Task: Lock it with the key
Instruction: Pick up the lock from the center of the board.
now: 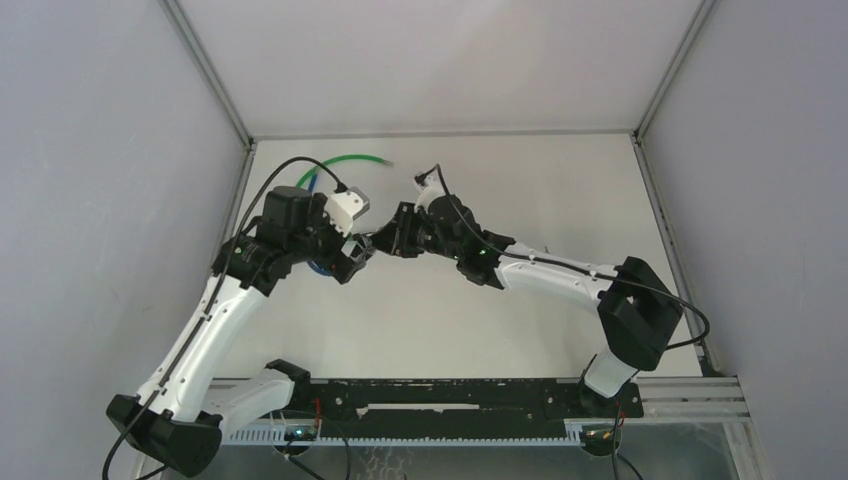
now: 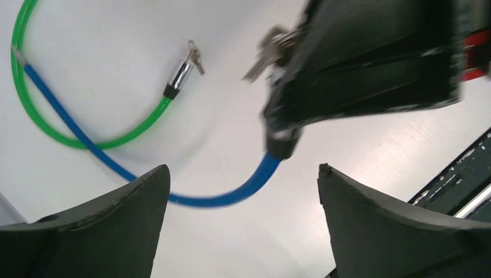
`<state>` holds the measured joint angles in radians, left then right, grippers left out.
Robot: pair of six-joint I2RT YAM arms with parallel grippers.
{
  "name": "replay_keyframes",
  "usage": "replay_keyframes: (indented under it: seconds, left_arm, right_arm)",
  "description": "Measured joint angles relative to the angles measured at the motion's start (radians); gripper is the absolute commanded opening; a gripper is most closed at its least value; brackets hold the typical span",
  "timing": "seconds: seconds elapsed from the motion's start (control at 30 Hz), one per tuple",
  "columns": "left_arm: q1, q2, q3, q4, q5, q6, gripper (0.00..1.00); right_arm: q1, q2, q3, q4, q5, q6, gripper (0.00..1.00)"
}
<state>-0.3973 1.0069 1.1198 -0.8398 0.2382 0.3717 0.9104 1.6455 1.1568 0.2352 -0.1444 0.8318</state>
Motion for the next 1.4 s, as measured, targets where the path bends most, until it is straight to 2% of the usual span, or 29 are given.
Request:
replay_keyframes:
  seconds: [0.1,0.2,0.3,0.37,0.43,0.57,0.7,0.87,1.07,1.1,1.17,1.23,1.4]
  left_arm:
    - [0.027,0.014,0.015,-0.039,-0.042,-0.042,0.98]
    - [0.114,0.096,0.081,-0.105,-0.066,-0.098,0.85]
    - [0.241,0.270,0.197,-0.166,-0.109,-0.170,0.75]
    - [0.319,0.439,0.282,-0.201,-0.127,-0.223,0.74]
    - [0.386,0.591,0.323,-0.207,-0.121,-0.277,0.79]
    - [0.489,0.832,0.309,-0.188,-0.072,-0.390,0.83]
    - [0.501,0.887,0.284,-0.136,-0.071,-0.459,0.76]
    - [0.486,0.906,0.284,-0.055,-0.116,-0.498,0.56]
    - [0.463,0.982,0.275,-0.035,-0.158,-0.508,0.55]
    - [0.455,0.981,0.275,-0.037,-0.164,-0.508,0.50]
    - [0.438,0.982,0.277,-0.038,-0.186,-0.507,0.30]
    - [0.424,0.986,0.278,-0.044,-0.201,-0.508,0.02]
    - [0.414,0.996,0.290,-0.074,-0.206,-0.505,0.00]
  right_arm:
    - [-0.008,-0.040,-0.049,-0.046,-0.008,-0.027,0.00]
    - [-0.014,-0.074,-0.102,-0.077,-0.017,-0.043,0.00]
    - [-0.013,-0.084,-0.158,-0.080,-0.027,-0.050,0.00]
    - [-0.012,-0.084,-0.194,-0.084,-0.034,-0.054,0.00]
    - [-0.012,-0.084,-0.218,-0.093,-0.037,-0.058,0.00]
    - [-0.012,-0.084,-0.228,-0.106,-0.039,-0.065,0.00]
    - [-0.012,-0.084,-0.228,-0.106,-0.038,-0.068,0.00]
    - [-0.012,-0.084,-0.228,-0.106,-0.038,-0.068,0.00]
    - [-0.013,-0.084,-0.228,-0.119,-0.027,-0.076,0.00]
    - [-0.013,-0.084,-0.228,-0.122,-0.024,-0.079,0.00]
    - [-0.013,-0.084,-0.228,-0.126,-0.017,-0.084,0.00]
    - [-0.013,-0.084,-0.228,-0.132,-0.013,-0.090,0.00]
    - [-0.028,-0.097,-0.268,-0.102,-0.028,-0.093,0.00]
